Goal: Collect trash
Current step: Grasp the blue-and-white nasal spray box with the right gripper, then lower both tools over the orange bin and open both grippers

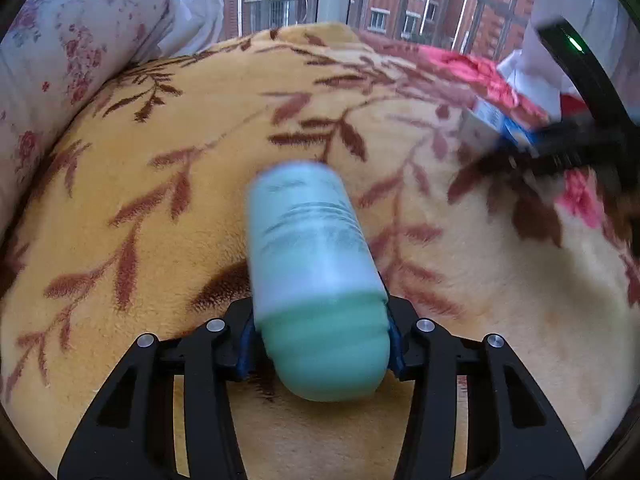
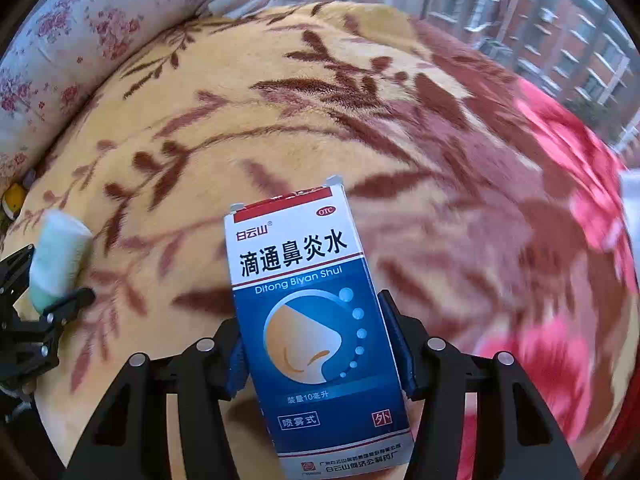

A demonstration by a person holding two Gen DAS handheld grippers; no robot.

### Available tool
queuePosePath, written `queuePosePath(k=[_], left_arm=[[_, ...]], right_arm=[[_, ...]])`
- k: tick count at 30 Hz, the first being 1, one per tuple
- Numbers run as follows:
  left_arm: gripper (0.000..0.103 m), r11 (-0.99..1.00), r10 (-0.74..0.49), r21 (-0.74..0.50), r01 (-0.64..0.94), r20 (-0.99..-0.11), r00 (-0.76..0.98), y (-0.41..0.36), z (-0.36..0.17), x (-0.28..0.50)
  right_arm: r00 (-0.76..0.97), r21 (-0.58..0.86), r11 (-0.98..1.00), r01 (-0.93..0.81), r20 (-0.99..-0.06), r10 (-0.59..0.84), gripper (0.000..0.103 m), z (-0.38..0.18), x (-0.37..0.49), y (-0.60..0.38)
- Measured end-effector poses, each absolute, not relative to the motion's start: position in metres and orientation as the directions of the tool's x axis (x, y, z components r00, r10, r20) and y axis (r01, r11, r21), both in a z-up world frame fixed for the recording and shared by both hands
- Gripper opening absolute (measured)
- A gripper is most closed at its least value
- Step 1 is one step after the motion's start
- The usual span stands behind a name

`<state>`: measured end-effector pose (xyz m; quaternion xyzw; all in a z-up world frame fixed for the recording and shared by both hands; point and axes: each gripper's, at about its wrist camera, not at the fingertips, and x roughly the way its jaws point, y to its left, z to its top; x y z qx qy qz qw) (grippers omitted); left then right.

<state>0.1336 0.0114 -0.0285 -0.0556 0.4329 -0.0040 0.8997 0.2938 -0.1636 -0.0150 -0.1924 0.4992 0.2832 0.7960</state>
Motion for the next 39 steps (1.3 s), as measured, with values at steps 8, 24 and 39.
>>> queuePosePath(k=[8, 24, 39], left_arm=[[0.046, 0.994, -0.081, -0.107, 0.006, -0.709, 0.701, 0.008, 0.006, 0.113], [0.046, 0.986, -0.140, -0.020, 0.163, -0.621, 0.771, -0.026, 0.018, -0.080], [0.046, 0.977, -0.162, -0.012, 0.213, -0.695, 0.701, -0.049, -0.056, -0.174]], right_arm=[[0.399, 0.196, 0.835, -0.514, -0.807, 0.435, 0.056, 0.014, 0.206, -0.202], [0.609, 0.221, 0.849, -0.481, -0.611, 0.505, 0.056, 0.021, -0.046, -0.232], [0.581, 0.264, 0.895, -0.359, -0.687, 0.436, 0.056, -0.077, -0.152, -0.225]])
